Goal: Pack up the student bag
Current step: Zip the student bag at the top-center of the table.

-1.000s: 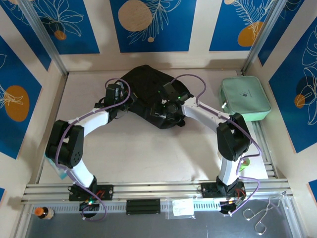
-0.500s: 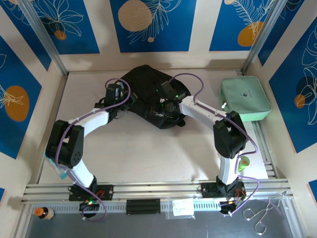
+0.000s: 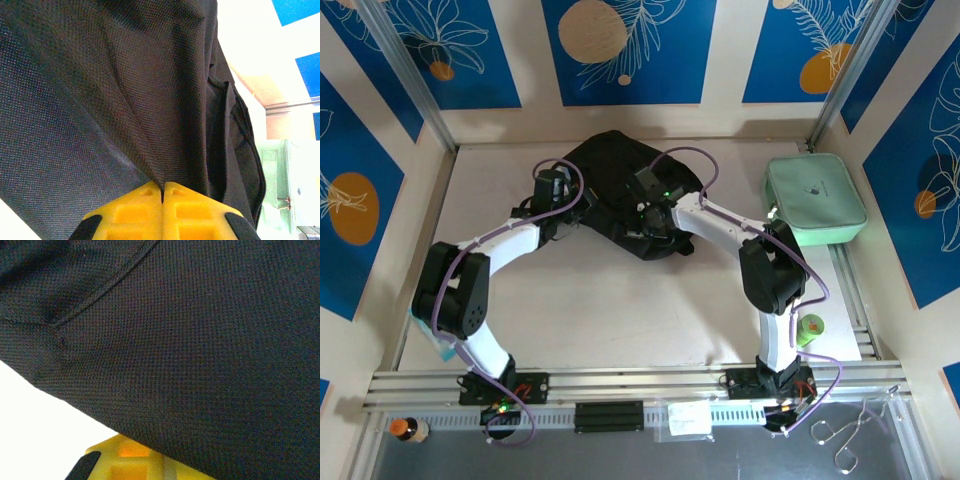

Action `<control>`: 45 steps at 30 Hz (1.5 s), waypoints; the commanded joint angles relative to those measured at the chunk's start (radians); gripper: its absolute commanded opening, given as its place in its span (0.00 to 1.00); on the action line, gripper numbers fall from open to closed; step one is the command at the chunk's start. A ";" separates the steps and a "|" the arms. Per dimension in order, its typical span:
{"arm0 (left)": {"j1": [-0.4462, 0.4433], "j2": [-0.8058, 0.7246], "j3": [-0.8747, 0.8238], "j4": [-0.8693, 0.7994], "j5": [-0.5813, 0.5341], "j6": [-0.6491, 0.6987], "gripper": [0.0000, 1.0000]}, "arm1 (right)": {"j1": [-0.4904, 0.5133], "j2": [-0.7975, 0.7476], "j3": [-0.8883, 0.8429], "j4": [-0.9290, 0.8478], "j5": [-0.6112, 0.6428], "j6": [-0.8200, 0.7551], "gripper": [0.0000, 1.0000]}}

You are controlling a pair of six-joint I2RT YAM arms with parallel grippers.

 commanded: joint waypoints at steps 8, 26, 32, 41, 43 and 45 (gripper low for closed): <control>-0.009 -0.050 0.030 -0.015 -0.051 0.064 0.00 | -0.005 -0.124 -0.118 -0.072 0.097 -0.039 0.00; 0.002 -0.019 0.041 -0.045 -0.077 0.090 0.00 | -0.084 -0.279 -0.308 -0.110 0.204 -0.063 0.05; 0.001 -0.016 0.046 -0.048 -0.066 0.091 0.00 | -0.083 -0.250 -0.296 -0.031 0.078 -0.171 0.30; 0.001 -0.014 0.048 -0.051 -0.061 0.089 0.00 | -0.074 -0.209 -0.276 -0.043 0.132 -0.162 0.37; 0.002 -0.012 0.049 -0.051 -0.059 0.089 0.00 | -0.077 -0.209 -0.286 -0.029 0.136 -0.148 0.36; 0.001 -0.013 0.050 -0.053 -0.062 0.090 0.00 | -0.077 -0.208 -0.297 -0.015 0.145 -0.135 0.32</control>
